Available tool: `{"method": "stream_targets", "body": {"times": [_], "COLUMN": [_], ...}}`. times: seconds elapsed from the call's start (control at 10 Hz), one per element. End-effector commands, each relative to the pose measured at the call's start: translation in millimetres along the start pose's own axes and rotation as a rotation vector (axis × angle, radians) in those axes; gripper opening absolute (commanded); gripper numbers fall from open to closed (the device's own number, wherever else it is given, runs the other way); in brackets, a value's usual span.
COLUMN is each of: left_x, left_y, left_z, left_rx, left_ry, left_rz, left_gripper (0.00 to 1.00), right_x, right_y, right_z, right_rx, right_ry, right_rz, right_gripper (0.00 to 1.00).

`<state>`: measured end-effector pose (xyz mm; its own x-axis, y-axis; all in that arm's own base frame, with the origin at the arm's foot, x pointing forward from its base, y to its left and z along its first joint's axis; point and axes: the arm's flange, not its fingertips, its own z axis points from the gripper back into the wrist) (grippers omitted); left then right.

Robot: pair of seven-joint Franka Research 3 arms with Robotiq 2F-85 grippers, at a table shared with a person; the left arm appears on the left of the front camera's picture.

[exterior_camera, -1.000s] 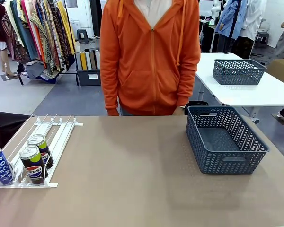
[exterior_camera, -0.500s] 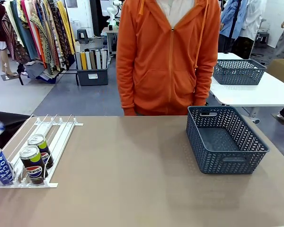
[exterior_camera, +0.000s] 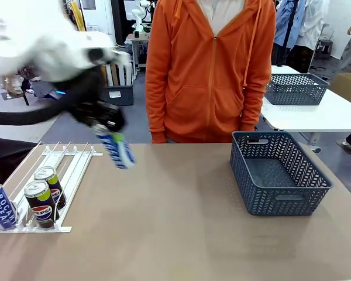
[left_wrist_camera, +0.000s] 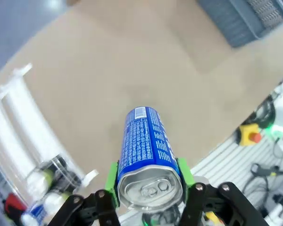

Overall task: Retrieve and store the cans from the dispenser.
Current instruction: Pick up one can from the Automatic Can Dispenser and place it in the middle of the table.

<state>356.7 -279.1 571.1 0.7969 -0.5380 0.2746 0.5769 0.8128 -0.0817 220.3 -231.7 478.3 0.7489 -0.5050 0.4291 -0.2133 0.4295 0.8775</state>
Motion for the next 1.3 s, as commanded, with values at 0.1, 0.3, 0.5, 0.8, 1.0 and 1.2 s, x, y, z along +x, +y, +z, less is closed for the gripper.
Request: {"method": "stream_targets", "body": {"times": [0.1,0.3,0.5,0.8,1.0,1.2], "left_x": [62,66,71,70,69,70], "left_y": [-62,-80,-82,-83,-84,-85], "left_z": [-86,-133,-175,-184,-186,-185], "left_rx": [0.028,0.031,0.064,0.105,0.115,0.116], "left_ry": [0.121,0.117,0.161,0.178,0.186,0.191], "left_rz": [-0.115,-0.121,-0.153,-0.163,-0.179,-0.184], "left_gripper": [0.00,0.00,0.00,0.00,0.00,0.86], "right_x": [4,4,4,4,4,4], "right_y": [1,1,1,1,1,1], "right_z": [-1,-1,-1,-1,-1,-1], "right_rx": [0.022,0.022,0.022,0.022,0.022,0.022], "right_ry": [-0.022,-0.022,-0.022,-0.022,-0.022,-0.022], "right_rz": [0.023,0.023,0.023,0.023,0.023,0.023], "right_gripper": [1.00,1.00,1.00,1.00,1.00,1.00]}}
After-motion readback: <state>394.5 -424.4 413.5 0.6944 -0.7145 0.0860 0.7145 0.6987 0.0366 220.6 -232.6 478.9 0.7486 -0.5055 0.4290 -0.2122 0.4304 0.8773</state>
